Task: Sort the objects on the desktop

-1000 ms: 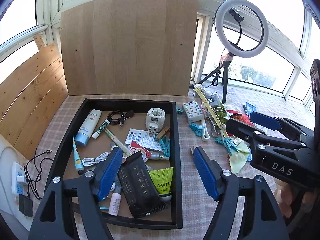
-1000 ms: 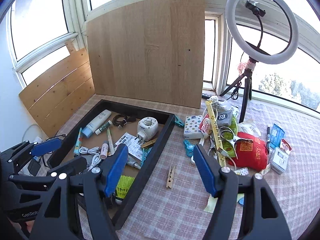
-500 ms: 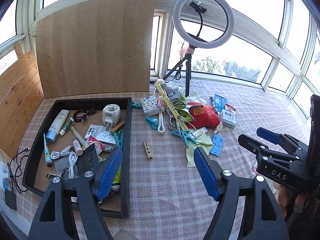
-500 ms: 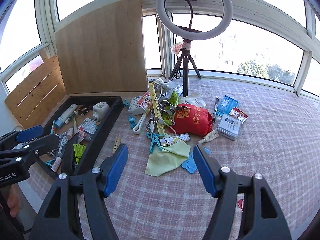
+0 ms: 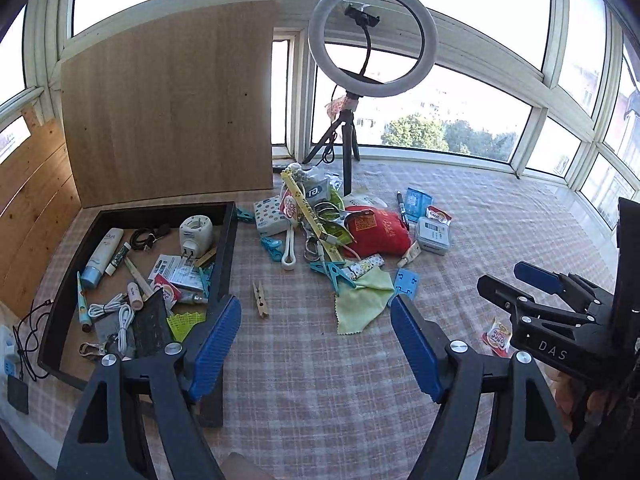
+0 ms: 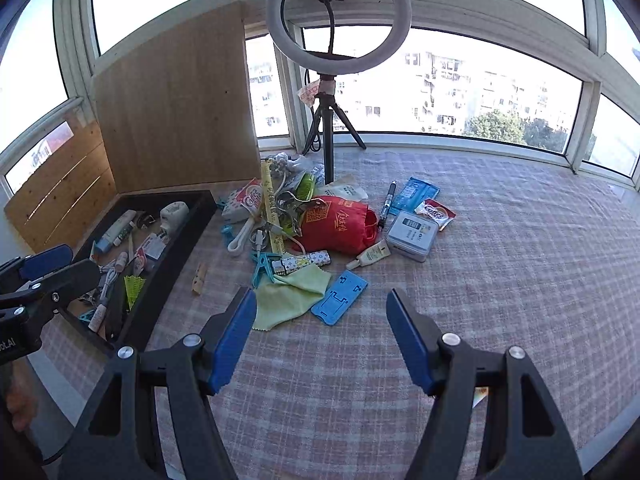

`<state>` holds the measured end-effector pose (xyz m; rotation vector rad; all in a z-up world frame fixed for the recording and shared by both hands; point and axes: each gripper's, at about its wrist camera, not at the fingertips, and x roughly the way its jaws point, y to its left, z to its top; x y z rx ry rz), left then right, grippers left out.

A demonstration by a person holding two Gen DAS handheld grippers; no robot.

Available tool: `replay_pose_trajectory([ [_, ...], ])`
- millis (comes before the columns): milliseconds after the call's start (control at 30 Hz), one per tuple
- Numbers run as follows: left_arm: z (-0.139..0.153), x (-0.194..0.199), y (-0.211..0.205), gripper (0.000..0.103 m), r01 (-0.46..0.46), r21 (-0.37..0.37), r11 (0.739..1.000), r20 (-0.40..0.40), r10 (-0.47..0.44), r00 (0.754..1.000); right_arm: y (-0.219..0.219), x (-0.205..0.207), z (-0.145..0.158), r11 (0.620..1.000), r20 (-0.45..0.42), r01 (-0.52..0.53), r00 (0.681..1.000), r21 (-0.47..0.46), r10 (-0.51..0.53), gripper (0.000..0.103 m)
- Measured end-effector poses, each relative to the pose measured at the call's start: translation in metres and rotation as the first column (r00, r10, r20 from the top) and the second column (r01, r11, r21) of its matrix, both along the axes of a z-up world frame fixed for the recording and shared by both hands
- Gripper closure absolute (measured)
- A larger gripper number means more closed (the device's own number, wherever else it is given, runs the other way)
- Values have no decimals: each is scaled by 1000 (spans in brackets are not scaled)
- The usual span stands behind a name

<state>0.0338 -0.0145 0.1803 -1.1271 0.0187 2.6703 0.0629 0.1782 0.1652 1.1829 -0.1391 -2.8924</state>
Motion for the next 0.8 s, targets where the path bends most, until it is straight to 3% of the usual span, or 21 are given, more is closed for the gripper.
replay_pose_trajectory([
  [267,-8,0,4,27,-25,8,1000,35,25,999,9,4,-1,1000,4,-5,1000,-1,5,37],
  [500,-5,6,6,27,-30,-1,1000,3,30,1000,10,6,-5,1000,13,-9,1000,-2,9,37],
  [800,-12,2,2,27,-51,-2,999,51,51,997,7,7,-3,1000,3,-10,1000,11,10,37],
])
